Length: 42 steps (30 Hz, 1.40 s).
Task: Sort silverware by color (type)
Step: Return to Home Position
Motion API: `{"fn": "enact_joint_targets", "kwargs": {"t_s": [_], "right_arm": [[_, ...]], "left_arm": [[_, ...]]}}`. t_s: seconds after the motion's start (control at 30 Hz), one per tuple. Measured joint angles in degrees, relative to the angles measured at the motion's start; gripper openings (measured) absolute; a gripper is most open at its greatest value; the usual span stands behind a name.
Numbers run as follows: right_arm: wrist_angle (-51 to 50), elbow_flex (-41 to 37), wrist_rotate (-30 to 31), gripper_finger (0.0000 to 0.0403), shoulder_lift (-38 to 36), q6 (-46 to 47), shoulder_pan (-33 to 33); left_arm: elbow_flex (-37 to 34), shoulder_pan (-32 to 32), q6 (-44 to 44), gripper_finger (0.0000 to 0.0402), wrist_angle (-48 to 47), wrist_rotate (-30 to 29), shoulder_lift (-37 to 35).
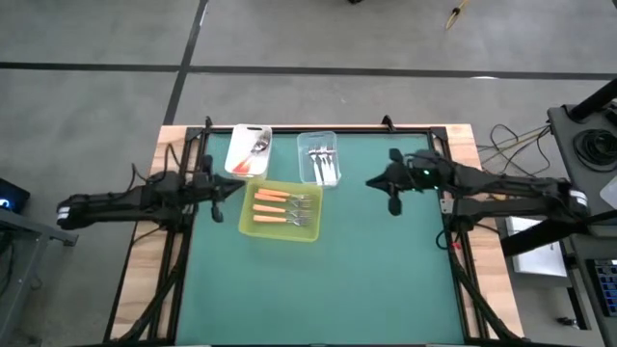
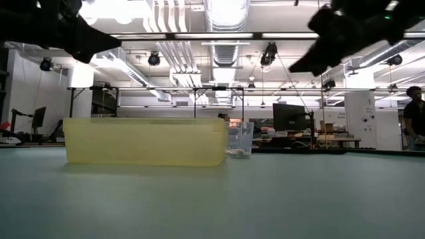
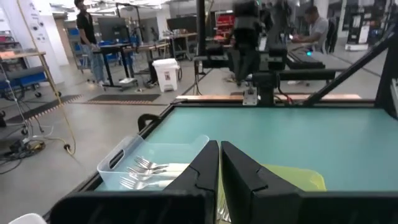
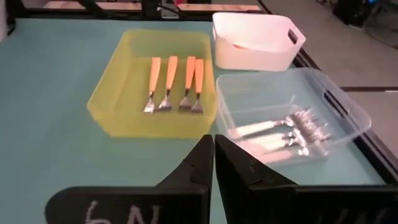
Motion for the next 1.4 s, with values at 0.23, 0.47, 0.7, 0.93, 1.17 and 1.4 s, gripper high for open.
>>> {"fn": "enact_joint_targets", "kwargs": {"t_s": [0.23,0.47,0.7,0.93,1.17,1.4], "right_arm": [[-0.2,-10.0,-1.3,0.0009,-15.0,0.6,0.0],[-0.4,-18.1,-2.7,0.0009,-28.4,0.6,0.0],[-2.5,-23.6,-3.1,0.0009,-40.0,-1.0,0.0],[2.3,-28.6,-4.7,0.0009,-46.0,-5.5,0.0],[7.2,-30.2,-6.4,0.0009,-44.8,-8.5,0.0],[7.2,-30.2,-5.5,0.0009,-44.8,9.3,0.0]], "left_arm": [[-0.8,0.1,-2.6,0.0,-3.8,0.0,-9.8],[-4.1,0.1,-3.6,0.0,1.8,3.2,-16.2],[-9.3,0.1,-7.0,0.0,7.1,4.4,-15.7],[-12.8,0.1,-9.9,0.0,9.1,4.0,-15.8],[-12.7,0.1,-10.0,0.0,8.4,2.3,-15.5],[-12.7,0.1,-9.9,0.0,8.5,2.3,-15.4]]}}
